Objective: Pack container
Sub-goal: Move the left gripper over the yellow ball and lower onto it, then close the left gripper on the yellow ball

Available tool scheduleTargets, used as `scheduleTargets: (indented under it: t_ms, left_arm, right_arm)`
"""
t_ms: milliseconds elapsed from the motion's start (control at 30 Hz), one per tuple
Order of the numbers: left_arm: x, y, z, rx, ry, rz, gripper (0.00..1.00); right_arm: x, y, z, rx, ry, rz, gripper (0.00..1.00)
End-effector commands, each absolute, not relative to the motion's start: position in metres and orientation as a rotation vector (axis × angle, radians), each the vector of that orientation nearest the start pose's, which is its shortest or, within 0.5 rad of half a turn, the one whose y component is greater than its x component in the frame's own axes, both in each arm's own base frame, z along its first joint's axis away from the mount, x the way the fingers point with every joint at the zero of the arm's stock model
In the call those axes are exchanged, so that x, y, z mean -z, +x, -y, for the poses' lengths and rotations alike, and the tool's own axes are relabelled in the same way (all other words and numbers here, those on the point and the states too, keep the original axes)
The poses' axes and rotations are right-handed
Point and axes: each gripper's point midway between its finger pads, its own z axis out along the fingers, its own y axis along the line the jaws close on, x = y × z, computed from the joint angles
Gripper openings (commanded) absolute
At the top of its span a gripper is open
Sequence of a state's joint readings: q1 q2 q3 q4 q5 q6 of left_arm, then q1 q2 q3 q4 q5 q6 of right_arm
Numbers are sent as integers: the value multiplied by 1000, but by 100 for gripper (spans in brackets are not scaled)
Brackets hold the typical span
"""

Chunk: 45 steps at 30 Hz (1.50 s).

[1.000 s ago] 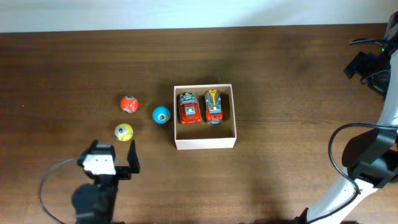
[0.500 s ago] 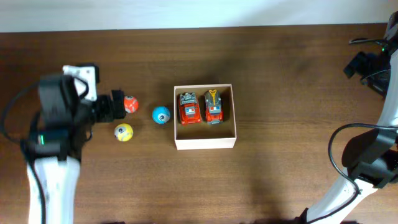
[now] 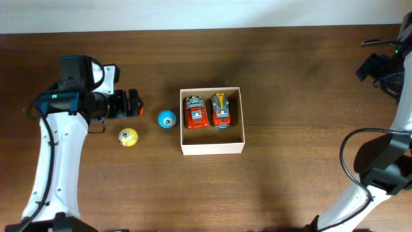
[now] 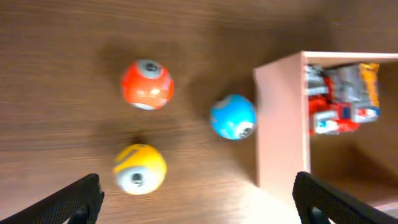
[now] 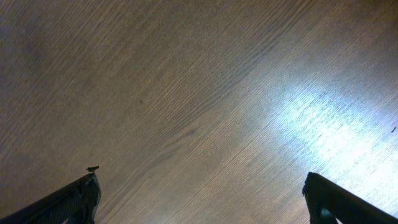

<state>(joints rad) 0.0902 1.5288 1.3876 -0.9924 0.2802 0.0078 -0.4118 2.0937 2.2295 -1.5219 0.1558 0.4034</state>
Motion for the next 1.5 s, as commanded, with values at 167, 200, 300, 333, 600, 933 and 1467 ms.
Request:
scheduleTargets:
  t_ms: [167, 200, 300, 333, 600, 933, 1467]
  left_arm:
    - [-193, 362, 29, 445, 55, -2659, 99]
    - [-189, 361, 24, 406, 43, -2679, 99]
    - [-173, 354, 5, 266, -47, -2764, 99]
    - [-166, 350, -4, 208, -116, -2804, 99]
    - [-116, 344, -21, 86, -281, -2978, 99]
    - [-42, 339, -19, 100, -310, -3191, 99]
    - [-23, 334, -18, 100, -318, -3248, 55]
  right_arm:
    - [-212, 384, 198, 232, 1172, -2657, 99]
    - [-212, 384, 198, 232, 1172, -2657, 99]
    - [-212, 384, 198, 232, 1172, -2657, 99]
    - [-212, 384, 198, 232, 1172, -2657, 99]
    - [-212, 384, 198, 232, 1172, -2657, 99]
    - [-212, 384, 198, 232, 1172, -2657, 99]
    - [-212, 384, 198, 232, 1172, -2657, 99]
